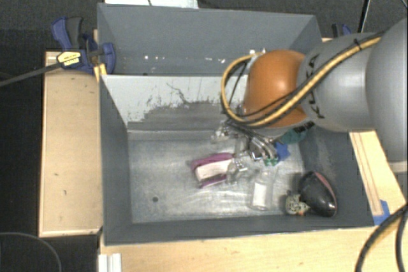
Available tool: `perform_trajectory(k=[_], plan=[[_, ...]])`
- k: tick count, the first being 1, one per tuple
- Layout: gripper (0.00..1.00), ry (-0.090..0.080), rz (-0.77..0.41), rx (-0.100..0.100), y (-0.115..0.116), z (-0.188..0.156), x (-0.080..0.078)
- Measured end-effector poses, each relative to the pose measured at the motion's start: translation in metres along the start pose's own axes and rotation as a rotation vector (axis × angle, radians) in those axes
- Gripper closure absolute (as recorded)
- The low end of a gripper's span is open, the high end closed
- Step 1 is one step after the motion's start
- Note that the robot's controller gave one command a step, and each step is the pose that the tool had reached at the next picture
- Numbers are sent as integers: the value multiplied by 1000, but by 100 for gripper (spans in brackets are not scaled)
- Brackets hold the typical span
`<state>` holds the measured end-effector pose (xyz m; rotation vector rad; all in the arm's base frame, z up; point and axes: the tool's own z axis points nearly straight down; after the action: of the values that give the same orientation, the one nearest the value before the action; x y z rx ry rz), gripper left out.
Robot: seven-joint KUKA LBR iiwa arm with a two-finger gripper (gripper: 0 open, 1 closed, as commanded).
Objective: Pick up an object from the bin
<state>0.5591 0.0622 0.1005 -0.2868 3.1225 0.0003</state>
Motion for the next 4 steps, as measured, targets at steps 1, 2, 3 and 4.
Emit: perform_trajectory(k=[1,2,3,4], plan=[[0,-3,-87,0,6,27,2],[0,0,-86,0,6,25,0],[100,-9,-86,1,5,23,-2],[100,-2,-84,0,5,-29,-4]])
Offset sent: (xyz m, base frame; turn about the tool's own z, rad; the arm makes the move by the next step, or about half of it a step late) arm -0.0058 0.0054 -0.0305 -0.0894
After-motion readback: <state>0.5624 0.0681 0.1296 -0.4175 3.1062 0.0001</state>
